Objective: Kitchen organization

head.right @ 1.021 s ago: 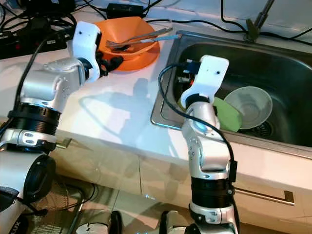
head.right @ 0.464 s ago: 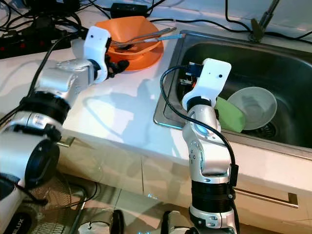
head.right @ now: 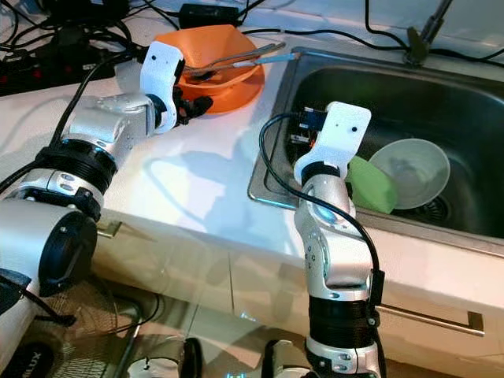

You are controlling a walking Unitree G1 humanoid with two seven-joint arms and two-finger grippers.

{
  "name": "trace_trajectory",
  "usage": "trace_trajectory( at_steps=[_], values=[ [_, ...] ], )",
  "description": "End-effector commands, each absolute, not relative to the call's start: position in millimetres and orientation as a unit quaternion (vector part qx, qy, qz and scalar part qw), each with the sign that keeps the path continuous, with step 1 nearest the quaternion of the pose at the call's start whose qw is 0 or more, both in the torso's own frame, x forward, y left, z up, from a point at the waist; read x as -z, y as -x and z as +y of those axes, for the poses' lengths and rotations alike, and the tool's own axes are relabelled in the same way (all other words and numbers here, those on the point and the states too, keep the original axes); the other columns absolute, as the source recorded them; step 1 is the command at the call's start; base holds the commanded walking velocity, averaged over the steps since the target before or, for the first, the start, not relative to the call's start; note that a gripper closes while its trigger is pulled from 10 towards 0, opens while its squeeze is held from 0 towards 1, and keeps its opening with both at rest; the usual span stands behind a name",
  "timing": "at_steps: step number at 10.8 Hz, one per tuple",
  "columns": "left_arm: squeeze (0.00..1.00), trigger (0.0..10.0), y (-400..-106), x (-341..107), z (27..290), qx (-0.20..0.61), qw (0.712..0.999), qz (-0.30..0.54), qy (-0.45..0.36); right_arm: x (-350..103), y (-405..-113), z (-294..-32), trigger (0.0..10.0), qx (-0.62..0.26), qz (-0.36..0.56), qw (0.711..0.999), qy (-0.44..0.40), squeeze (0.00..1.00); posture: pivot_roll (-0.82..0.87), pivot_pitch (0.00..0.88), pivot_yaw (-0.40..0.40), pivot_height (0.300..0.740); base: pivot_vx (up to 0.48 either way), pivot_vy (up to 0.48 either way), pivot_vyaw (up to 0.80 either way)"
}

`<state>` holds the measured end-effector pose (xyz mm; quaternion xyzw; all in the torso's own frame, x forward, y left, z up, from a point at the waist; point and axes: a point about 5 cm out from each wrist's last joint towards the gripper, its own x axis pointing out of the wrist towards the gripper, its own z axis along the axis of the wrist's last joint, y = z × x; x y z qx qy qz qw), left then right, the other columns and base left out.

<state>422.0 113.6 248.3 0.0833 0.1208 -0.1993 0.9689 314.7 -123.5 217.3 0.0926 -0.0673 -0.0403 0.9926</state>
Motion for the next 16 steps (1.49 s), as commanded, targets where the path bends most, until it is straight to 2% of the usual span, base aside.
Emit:
trace_trajectory(
  at_steps=[1,5,8,16],
  values=[
    [0.00,10.0,-417.6,-222.8,115.1,0.210,0.956,0.180,-0.093,-219.0,-312.9,-123.3,10.0,0.042,-0.069,0.992,-0.097,0.00,-0.10,0.189,0.035,0.719,0.000,0.000,0.00],
    [0.00,10.0,-409.8,-209.1,131.1,0.229,0.943,0.227,-0.080,-218.1,-316.8,-118.9,10.0,0.032,-0.064,0.992,-0.100,0.00,-0.07,0.197,0.021,0.719,0.000,0.000,0.00],
    [0.00,10.0,-391.4,-210.1,143.6,0.239,0.937,0.245,-0.067,-219.7,-323.5,-114.2,10.0,0.019,-0.065,0.992,-0.102,0.00,-0.03,0.192,0.001,0.719,0.000,0.000,0.00],
    [0.00,10.0,-305.1,-231.8,181.6,0.209,0.942,0.250,-0.083,-226.0,-342.5,-111.6,10.0,-0.002,-0.083,0.991,-0.103,0.00,0.07,0.135,-0.062,0.719,0.000,0.000,0.00]
  ],
)
